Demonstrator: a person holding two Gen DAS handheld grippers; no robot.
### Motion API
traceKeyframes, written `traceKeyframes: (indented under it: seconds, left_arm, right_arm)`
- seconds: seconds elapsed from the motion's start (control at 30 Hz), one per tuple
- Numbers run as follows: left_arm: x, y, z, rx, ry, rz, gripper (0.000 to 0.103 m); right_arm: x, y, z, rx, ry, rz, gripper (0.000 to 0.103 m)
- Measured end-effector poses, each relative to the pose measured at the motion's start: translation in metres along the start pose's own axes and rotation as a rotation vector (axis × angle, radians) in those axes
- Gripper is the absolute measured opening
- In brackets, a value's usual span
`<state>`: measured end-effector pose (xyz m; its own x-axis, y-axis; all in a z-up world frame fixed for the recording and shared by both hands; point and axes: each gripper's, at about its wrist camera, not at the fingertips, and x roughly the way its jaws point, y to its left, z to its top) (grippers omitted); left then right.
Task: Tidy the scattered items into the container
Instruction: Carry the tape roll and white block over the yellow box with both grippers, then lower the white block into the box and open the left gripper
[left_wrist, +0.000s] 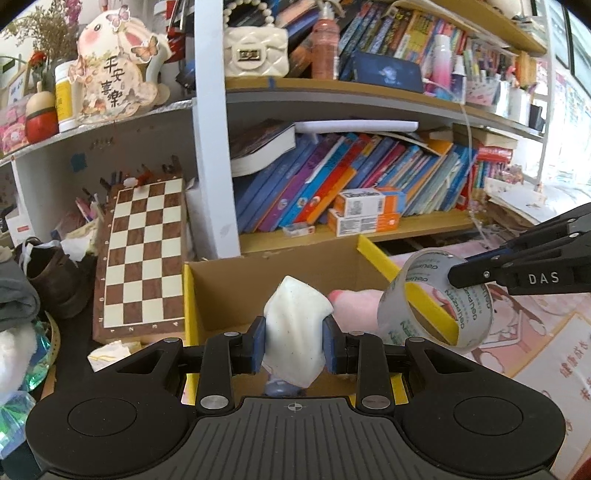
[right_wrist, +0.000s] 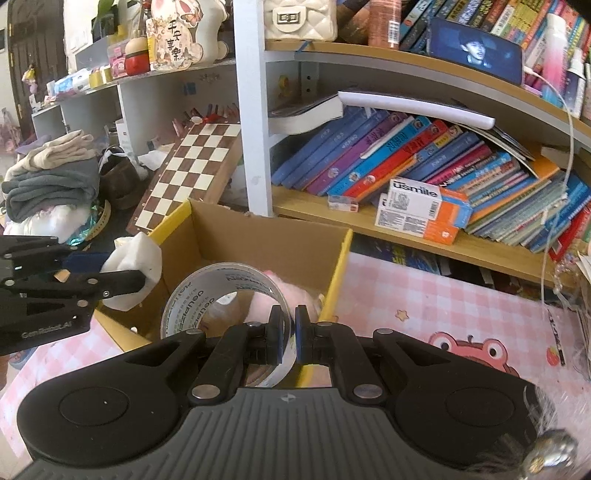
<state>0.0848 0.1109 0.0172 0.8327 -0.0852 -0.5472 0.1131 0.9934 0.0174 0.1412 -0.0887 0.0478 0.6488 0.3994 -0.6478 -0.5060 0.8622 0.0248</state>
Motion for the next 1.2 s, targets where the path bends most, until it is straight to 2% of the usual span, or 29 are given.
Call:
traceKeyframes:
  seconds: [0.47,0.77,1.2]
  left_arm:
    - [0.049,0.022,0.006,-0.025,0.076,0.014,0.029]
    - [0.071,0.029,0.020,-0.002,0.082,0.010,0.030]
    - [0.118,0.036,0.031,0.049,0.161,0.006,0.030]
  right_arm:
    - [0.047,0.005,0.025,-0.037,0.032,0.049,0.006]
    - [0.072,-0.002,0.049,-0.059,0.015,0.047,0.006]
    - [0.117,-0.005,0.070,-0.108,0.037,0.039,0.006]
